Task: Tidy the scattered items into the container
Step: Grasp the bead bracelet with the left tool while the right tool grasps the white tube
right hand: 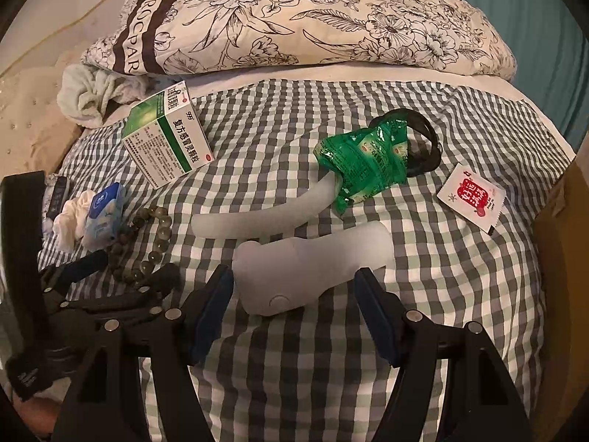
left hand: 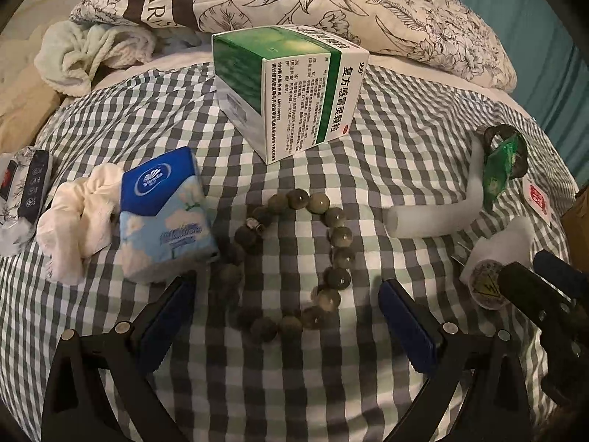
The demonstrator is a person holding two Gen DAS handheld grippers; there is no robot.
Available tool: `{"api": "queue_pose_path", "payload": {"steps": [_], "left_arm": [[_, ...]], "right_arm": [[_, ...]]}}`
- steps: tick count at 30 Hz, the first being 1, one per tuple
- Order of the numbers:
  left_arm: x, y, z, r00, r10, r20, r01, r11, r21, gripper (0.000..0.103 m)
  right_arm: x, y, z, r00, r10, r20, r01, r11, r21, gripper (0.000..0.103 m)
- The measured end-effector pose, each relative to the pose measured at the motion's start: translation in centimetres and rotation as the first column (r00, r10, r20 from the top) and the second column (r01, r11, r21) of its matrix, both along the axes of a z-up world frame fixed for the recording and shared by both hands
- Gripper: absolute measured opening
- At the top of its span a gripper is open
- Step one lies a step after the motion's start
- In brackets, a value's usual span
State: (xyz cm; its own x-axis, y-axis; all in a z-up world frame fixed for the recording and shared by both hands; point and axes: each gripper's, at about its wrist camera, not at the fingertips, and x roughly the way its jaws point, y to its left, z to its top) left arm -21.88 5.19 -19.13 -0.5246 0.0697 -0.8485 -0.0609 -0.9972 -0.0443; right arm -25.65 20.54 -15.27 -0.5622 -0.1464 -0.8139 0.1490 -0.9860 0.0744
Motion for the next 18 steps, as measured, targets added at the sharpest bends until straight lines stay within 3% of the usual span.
{"api": "queue_pose_path", "payload": {"steps": [6, 9, 11, 14, 18], "left_arm": [[-0.2, 0.8, -0.1, 0.999, -0.025, -0.044, 0.025, 1.0, 0.0, 0.1], [-0.1, 1.4, 0.1, 0.996, -0.059, -0.061, 0.059, 0.998, 0.007, 0.074], [0.0, 1.7, 0.3, 0.994, -0.086, -0.069, 0.087, 0.996, 0.015, 0.045], [0.3, 2.0, 0.8, 0.99, -0.116, -0.079, 0.117, 0.993, 0.007, 0.024], [0.7, 1.6, 1.4, 0.989, -0.123, -0.079, 0.125, 0.992, 0.024, 0.021]], "right_arm": [[-0.3, -0.3, -0.3, 0.999, 0.04, -0.007, -0.039, 0.998, 0.056, 0.076], [-0.7, -0.1, -0.9, 0.999, 0.043, 0.001, -0.043, 0.998, 0.056, 0.076], [-0.8, 0.0, -1.0, 0.999, 0.039, 0.0, -0.039, 0.998, 0.049, 0.076], [-0.7, 0.1, -1.0, 0.999, 0.036, 0.003, -0.036, 0.998, 0.045, 0.076], [-0.4, 0.4, -0.6, 1.0, 0.02, -0.003, -0.02, 0.999, 0.027, 0.076]]}}
